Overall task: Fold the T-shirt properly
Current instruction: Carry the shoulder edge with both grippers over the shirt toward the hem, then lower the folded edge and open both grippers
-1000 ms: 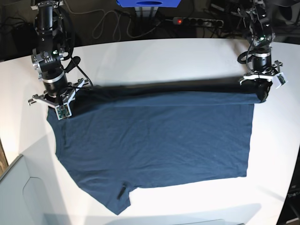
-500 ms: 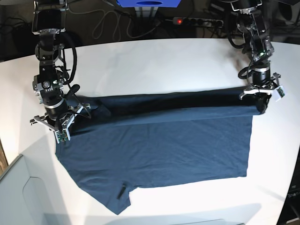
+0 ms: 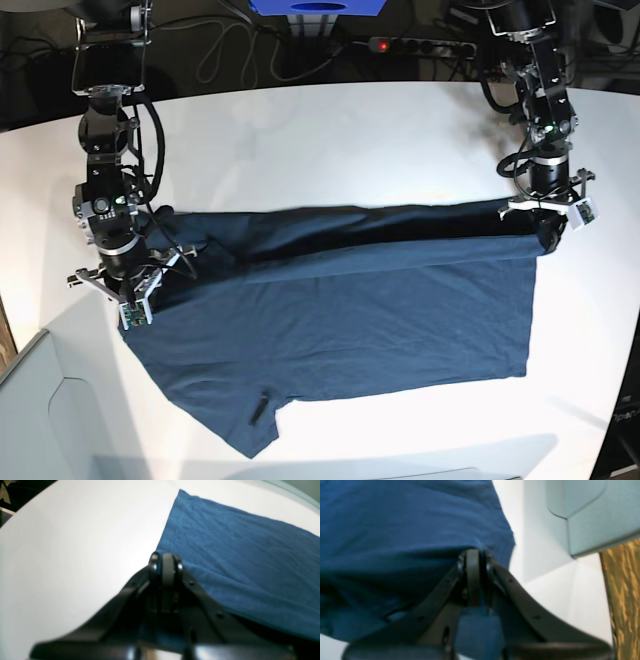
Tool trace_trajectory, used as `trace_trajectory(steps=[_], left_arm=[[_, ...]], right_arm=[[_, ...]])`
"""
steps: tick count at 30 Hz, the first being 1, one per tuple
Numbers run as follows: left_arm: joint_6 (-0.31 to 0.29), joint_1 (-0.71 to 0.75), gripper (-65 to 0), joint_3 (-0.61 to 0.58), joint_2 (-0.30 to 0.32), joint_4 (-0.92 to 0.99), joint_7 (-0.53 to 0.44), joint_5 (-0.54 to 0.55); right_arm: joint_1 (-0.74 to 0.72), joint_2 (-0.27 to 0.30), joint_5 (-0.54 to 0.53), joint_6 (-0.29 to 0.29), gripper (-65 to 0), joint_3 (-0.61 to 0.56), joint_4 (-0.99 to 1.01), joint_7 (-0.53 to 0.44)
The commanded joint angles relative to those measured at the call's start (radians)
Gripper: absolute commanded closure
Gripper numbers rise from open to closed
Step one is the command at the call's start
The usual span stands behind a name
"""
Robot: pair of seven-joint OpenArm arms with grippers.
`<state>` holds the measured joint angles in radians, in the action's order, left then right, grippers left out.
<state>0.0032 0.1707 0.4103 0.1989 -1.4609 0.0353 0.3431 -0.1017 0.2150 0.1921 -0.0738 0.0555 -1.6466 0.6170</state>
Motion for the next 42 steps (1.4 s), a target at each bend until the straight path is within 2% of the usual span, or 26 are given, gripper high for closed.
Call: trace_trajectory(steps=[1,8,18,19,21,25,28,33,35,37,42], left_arm=[[-0.001,-0.010,0.0,0.005,0.015,-0.014,-0.027,0.001],[-0.001,-0.012,0.0,0.005,0.017,-0.014,-0.027,0.001],[0.001,-0.012,0.0,0.005,0.017,-0.014,-0.027,0.001],[0.002,-0.012,0.0,0.005,0.017,-0.016,-0.027,0.001],[0.004,-0.012,-0.8,0.005,0.017,-0.019,-0.013,0.001],[0.001,-0.035,-20.4,0.014,0.018,-0.036,0.096,0.006],[-0.001,-0.029,-29.8,0.016,0.021,-0.064,0.102,0.007],[0.004,0.010,-30.9,0.052,0.009,-0.129,0.108,0.011],[0.001,0.033,-30.9,0.086,-0.023,-0.133,0.108,0.011],[-0.002,0.045,-30.9,0.120,-0.043,-0.108,0.108,0.007],[-0.002,0.042,-30.9,0.128,-0.043,0.004,0.105,0.011]], right_arm=[[-0.022,0.010,0.004,0.001,-0.1,0.005,-0.007,-0.022],[-0.022,-0.010,0.004,0.001,-0.1,-0.030,0.029,-0.022],[-0.020,-0.006,0.004,0.001,-0.8,-0.032,0.036,-0.016],[-0.020,-0.004,0.004,0.001,-3.1,-0.032,0.036,-0.013],[-0.019,-0.004,0.004,0.001,-12.1,-0.032,0.032,-0.012],[-0.014,-0.002,0.005,0.001,-36.6,-0.030,0.019,-0.012],[0.000,-0.002,0.005,0.001,-47.7,-0.023,-0.022,-0.013],[0.046,-0.001,0.008,0.001,-48.7,-0.021,-0.112,-0.012],[0.087,-0.001,0.008,0.001,-48.7,0.000,-0.149,-0.012],[0.127,-0.002,0.008,0.001,-48.9,0.014,-0.178,-0.012],[0.188,-0.002,0.008,0.001,-48.9,0.013,-0.203,-0.019]])
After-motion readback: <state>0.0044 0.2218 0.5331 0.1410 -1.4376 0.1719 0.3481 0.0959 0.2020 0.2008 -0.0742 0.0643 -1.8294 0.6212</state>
